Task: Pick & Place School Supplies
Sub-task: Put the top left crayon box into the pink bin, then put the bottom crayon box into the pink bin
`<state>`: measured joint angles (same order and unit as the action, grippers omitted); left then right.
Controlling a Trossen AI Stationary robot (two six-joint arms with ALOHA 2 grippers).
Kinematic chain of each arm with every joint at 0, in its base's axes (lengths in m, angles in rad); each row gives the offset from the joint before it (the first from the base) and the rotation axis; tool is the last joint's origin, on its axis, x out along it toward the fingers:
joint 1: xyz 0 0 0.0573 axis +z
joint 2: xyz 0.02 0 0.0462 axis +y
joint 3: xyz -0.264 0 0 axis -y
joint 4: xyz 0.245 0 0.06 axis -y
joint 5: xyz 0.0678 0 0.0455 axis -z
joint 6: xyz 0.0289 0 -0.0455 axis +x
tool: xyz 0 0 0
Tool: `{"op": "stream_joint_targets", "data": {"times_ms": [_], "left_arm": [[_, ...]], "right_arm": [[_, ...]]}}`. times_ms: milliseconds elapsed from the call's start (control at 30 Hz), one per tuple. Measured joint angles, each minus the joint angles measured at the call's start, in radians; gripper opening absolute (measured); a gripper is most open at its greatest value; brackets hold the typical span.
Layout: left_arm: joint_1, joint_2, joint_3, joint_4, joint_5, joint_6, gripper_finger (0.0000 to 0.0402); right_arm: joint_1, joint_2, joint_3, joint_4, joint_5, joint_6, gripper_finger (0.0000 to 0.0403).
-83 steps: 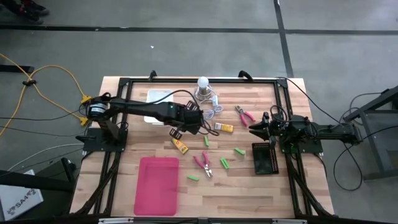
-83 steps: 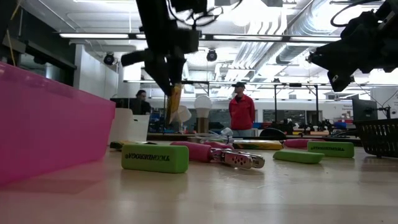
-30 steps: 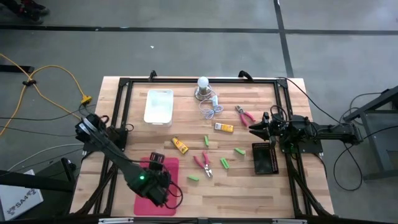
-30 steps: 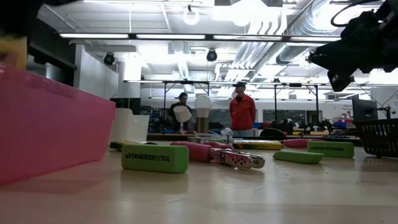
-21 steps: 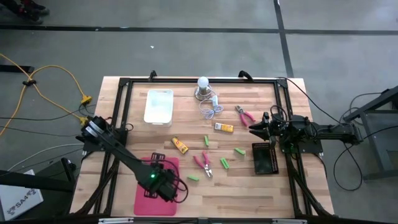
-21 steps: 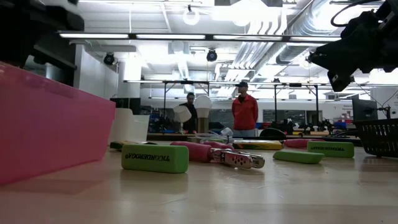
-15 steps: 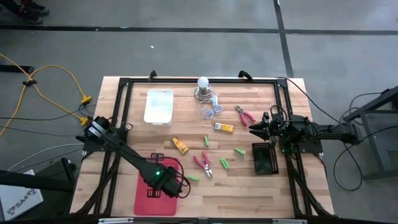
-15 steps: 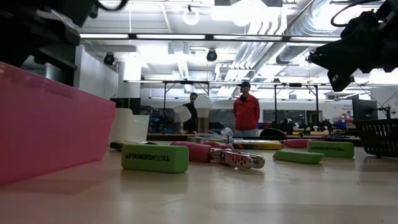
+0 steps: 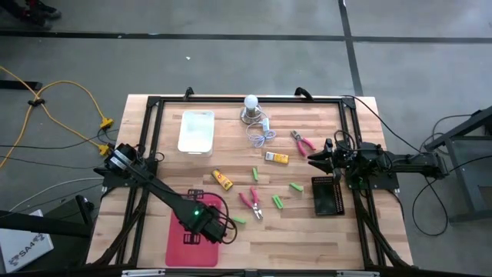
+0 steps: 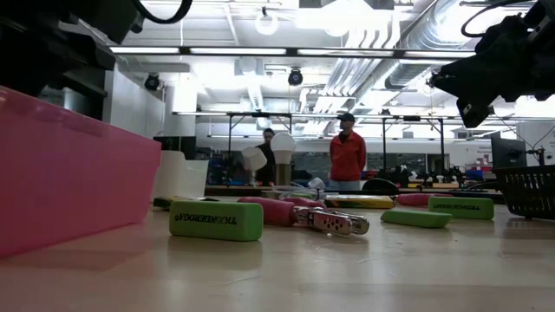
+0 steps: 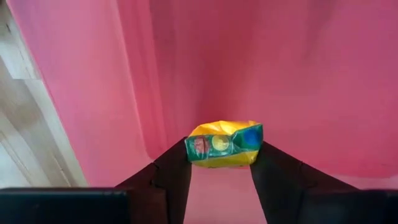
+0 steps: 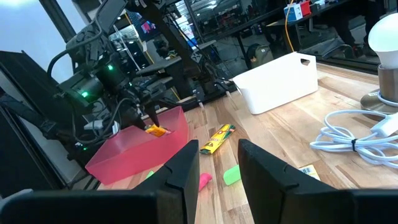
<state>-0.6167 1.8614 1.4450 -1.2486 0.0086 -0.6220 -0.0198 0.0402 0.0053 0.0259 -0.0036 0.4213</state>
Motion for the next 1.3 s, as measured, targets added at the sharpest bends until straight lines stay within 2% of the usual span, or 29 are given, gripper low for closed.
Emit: {"op": "stream_joint_targets", "data": {"times_ms": [433, 767, 933, 1300], "left_arm": [[0.000, 0.023, -0.010, 0.038, 0.002, 0.035, 0.0173], [0.063, -0.097, -0.010, 0.030, -0.048, 0.047, 0.0173], [0.101, -0.147, -0.010, 0.041, -0.093, 0.126, 0.0174], [0.240, -0.191, -0.009, 0.159, -0.082, 0.394, 0.0172]], "right_arm": [[0.000, 0.000, 0.000, 0.000, 0.000, 0.000, 0.0101], [0.000, 0.000, 0.000, 0.000, 0.000, 0.000, 0.0101], [0.000, 0.000, 0.000, 0.000, 0.000, 0.000, 0.0101], [0.000, 0.000, 0.000, 0.000, 0.000, 0.000, 0.0101]]}}
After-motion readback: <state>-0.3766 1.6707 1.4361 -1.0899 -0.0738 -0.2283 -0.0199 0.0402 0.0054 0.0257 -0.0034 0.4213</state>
